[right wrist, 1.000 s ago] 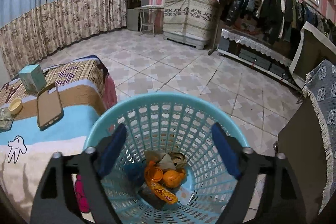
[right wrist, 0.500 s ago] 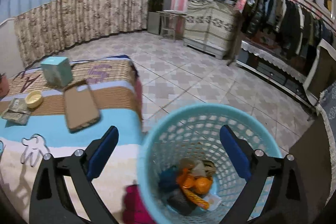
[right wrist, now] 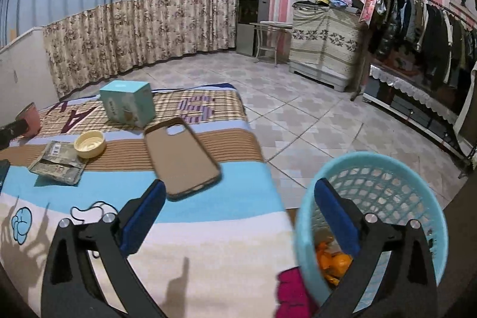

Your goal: Collect trash

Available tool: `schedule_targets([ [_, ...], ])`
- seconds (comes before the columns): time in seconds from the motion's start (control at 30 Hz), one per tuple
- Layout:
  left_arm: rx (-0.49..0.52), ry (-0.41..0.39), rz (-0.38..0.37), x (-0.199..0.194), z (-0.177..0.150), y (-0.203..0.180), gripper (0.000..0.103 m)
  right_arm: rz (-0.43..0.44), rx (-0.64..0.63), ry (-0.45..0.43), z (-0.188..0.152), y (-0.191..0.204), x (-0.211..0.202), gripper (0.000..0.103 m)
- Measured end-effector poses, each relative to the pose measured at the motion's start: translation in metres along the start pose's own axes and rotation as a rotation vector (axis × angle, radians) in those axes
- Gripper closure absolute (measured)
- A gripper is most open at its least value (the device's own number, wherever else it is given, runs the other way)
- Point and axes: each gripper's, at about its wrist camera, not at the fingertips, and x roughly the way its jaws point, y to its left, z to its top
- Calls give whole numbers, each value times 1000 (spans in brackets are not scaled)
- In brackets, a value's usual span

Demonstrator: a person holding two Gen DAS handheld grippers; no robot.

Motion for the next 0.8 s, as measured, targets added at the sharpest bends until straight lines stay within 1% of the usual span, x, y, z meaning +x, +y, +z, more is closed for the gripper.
schedule_targets([
  [0.17, -9, 33, 5, 17, -9, 15, 6, 17, -9, 6, -6, 15, 6, 5],
  [0.33, -9, 107, 9, 44, -22, 24, 6, 2, -38, 2, -7, 26, 11, 5],
  [0.43, -12, 157, 0, 58, -30, 25, 6, -15, -39, 9, -7, 25, 13, 5],
  [0.57, 5, 210, -10, 72, -36, 16, 6, 0, -23, 29, -6, 23, 17, 5],
  [0.63, 7, 225, -36, 75, -37, 12, 6, 2, -14, 33, -6, 23, 19, 5],
  [0.7, 3, 228, -68, 76, -36, 9, 14, 2, -12, 36, -6, 23, 19, 5],
  [0.73, 3, 234, -90, 76, -36, 7, 23, 2, -16, 36, -6, 23, 19, 5],
  [0.77, 7, 243, -111, 78, -36, 6, 36, 2, -19, 38, -6, 23, 19, 5],
  [0.8, 11, 257, -133, 79, -36, 4, 42, 1, -21, 39, -6, 24, 20, 5],
])
